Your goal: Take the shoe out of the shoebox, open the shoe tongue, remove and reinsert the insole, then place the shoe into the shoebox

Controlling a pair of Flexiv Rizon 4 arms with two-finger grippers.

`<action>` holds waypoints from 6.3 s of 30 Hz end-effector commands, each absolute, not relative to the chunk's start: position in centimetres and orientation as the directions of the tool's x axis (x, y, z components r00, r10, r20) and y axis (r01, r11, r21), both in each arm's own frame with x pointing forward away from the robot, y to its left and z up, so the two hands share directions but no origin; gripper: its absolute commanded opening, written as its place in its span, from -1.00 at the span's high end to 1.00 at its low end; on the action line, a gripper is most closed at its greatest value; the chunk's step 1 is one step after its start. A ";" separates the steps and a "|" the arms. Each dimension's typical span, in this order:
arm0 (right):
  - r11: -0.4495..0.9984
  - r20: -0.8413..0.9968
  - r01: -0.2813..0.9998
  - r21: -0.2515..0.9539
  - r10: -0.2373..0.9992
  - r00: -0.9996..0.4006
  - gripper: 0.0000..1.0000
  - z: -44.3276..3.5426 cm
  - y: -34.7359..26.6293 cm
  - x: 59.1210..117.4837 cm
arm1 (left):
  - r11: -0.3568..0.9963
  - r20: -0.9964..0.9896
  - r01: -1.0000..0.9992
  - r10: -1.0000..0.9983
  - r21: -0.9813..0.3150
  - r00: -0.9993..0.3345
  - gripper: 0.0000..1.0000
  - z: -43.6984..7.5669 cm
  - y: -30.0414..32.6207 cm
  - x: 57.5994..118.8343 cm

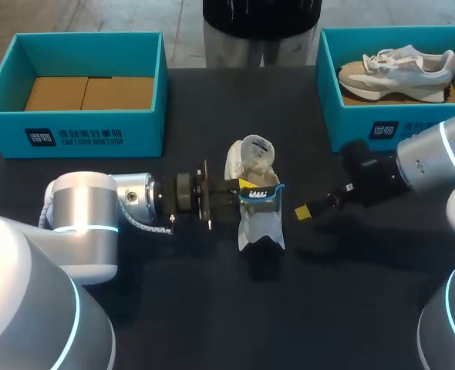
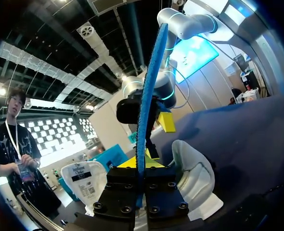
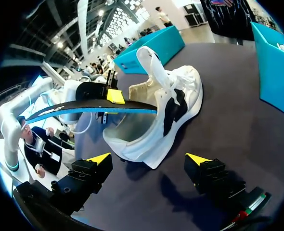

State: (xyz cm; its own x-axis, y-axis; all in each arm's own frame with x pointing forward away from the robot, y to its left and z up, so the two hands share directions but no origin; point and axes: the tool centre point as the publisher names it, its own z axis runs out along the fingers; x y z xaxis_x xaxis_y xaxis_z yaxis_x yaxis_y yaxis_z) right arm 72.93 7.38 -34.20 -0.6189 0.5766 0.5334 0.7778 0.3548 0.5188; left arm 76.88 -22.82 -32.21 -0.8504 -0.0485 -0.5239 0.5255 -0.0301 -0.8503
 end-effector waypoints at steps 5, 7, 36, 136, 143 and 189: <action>0.355 0.532 0.777 0.519 0.577 -0.619 -1.00 -34.2 7.4 72.9 | -0.020 -0.519 0.521 -0.044 -0.854 -0.853 1.00 -33.2 -22.9 77.6; 0.355 0.532 0.777 0.519 0.577 -0.619 -1.00 -34.2 7.4 72.9 | -0.014 -0.515 0.516 -0.046 -0.857 -0.856 1.00 -33.5 -22.9 77.8; 0.355 0.532 0.777 0.519 0.577 -0.619 -1.00 -34.2 7.4 72.9 | 0.025 -0.518 0.517 -0.047 -0.855 -0.854 0.27 -33.9 -22.3 78.1; 0.355 0.532 0.777 0.519 0.577 -0.619 -1.00 -34.2 7.4 72.9 | 0.051 -0.568 0.570 0.045 -0.820 -0.822 0.41 -32.1 -22.8 77.1; 0.355 0.532 0.777 0.519 0.577 -0.619 -1.00 -34.2 7.4 72.9 | 0.044 -0.571 0.574 0.059 -0.818 -0.819 0.50 -31.7 -22.7 76.5; 0.355 0.532 0.777 0.519 0.577 -0.619 -1.00 -34.2 7.4 72.9 | 0.107 -0.642 0.649 0.100 -0.753 -0.760 0.36 -32.9 -23.8 77.7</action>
